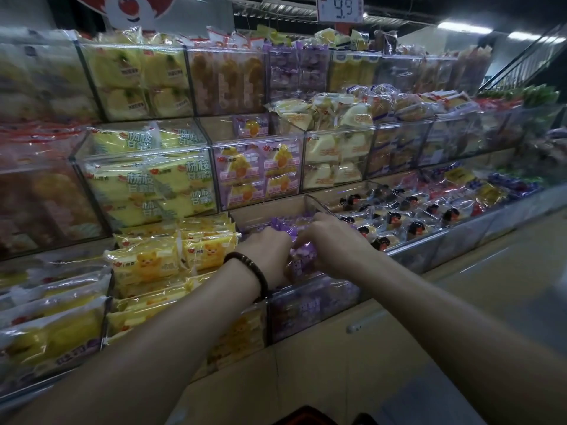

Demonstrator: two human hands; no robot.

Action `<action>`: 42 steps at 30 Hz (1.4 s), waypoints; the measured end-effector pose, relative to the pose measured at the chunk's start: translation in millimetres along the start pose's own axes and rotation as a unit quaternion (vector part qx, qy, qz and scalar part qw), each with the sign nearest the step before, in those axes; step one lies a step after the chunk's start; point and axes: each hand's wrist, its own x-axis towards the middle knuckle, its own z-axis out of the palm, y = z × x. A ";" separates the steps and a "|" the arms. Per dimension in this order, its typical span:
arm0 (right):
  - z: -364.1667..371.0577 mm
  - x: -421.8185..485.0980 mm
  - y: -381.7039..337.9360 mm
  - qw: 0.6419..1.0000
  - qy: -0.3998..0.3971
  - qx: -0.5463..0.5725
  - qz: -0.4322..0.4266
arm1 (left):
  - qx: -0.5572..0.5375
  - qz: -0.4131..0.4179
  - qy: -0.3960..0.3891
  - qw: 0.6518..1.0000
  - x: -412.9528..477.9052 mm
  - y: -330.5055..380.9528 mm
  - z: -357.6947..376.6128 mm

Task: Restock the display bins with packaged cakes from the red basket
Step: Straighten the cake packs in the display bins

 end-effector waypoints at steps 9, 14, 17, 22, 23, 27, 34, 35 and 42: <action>4.5 5.2 1.9 0.995 -0.086 0.052 0.002 | -0.010 -0.017 0.031 0.999 6.4 2.9 11.7; 15.6 5.3 -3.2 1.000 0.002 0.009 0.015 | -0.028 0.034 -0.036 0.998 11.1 -5.9 4.2; 15.2 9.5 -3.4 1.000 -0.005 0.007 0.005 | -0.047 0.085 -0.083 0.992 11.1 -23.0 -7.5; 12.3 13.8 0.7 0.999 -0.032 0.018 -0.016 | -0.052 0.095 -0.058 0.992 14.0 -24.6 -1.5; 11.9 14.4 1.5 0.999 -0.042 0.015 -0.015 | -0.050 0.089 -0.057 0.993 15.2 -22.0 1.9; 14.6 17.0 -4.1 0.998 -0.069 0.001 -0.002 | -0.020 0.054 -0.044 0.997 17.8 -15.4 10.5; 18.4 13.8 -11.9 0.997 -0.068 0.005 0.033 | -0.008 0.024 -0.042 0.999 5.5 -9.5 4.3; 20.2 9.6 -10.4 0.998 -0.054 0.012 0.040 | -0.020 0.029 -0.046 0.998 1.6 -10.3 2.1; 35.3 -78.0 -12.3 0.965 0.170 0.164 0.116 | -0.196 0.020 0.192 0.961 -98.4 -22.7 0.4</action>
